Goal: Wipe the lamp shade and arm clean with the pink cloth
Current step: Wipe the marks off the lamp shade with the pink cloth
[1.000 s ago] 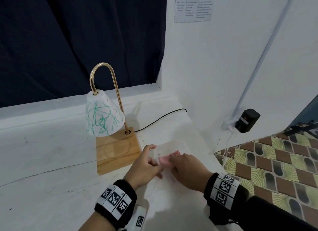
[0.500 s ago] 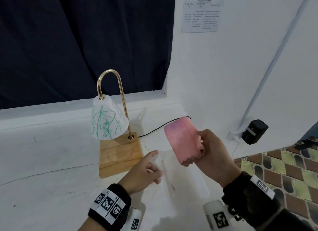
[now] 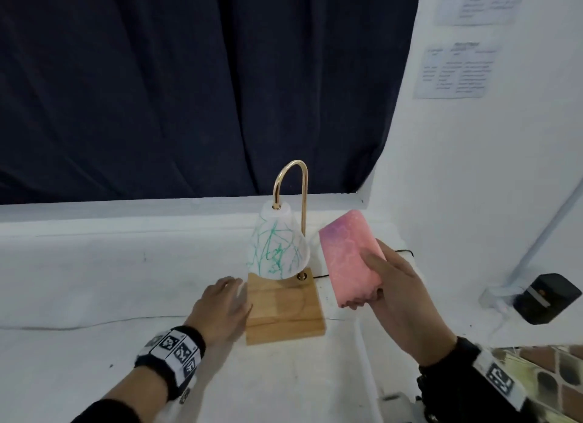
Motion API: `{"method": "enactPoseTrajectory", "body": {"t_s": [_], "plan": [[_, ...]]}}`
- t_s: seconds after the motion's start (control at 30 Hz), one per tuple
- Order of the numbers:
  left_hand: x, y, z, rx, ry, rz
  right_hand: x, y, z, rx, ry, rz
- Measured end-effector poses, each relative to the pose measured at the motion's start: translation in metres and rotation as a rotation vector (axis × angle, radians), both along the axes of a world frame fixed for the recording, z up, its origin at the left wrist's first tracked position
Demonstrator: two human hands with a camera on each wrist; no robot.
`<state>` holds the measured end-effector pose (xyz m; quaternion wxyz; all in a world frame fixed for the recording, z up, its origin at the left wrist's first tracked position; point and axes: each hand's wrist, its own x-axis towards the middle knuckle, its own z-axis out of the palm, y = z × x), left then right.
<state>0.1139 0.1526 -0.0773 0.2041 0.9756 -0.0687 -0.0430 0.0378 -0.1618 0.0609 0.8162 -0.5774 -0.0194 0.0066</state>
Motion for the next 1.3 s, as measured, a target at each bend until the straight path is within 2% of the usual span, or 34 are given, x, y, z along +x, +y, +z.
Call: {"method": "enactPoseTrajectory", "body": {"t_s": [0.13,0.23,0.63,0.77,0.9,1.0,1.2,1.3], "plan": [[0.031,-0.007,-0.005,0.095,0.130,-0.109,0.006,0.020,-0.002,-0.054,-0.052,-0.071],[0.039,-0.015,-0.003,0.239,0.167,-0.195,0.005,0.032,0.002,-0.077,-0.098,-0.083],[0.001,-0.026,0.009,0.362,0.074,-0.293,-0.008,0.047,0.002,-0.287,-0.277,-0.193],[-0.023,-0.032,0.012,0.453,0.134,-0.332,-0.014,0.052,0.008,-0.382,-0.401,-0.243],[-0.044,-0.039,0.007,0.381,0.188,-0.304,-0.007,0.066,0.006,-0.603,-0.502,-0.197],[-0.047,-0.040,0.006,0.341,0.207,-0.272,0.002,0.082,-0.005,-0.757,-0.541,-0.082],[-0.045,-0.038,0.005,0.327,0.221,-0.271,-0.002,0.091,-0.033,-0.888,-0.639,-0.093],[-0.046,-0.038,0.006,0.313,0.236,-0.268,0.000,0.090,-0.037,-0.882,-0.635,-0.092]]}}
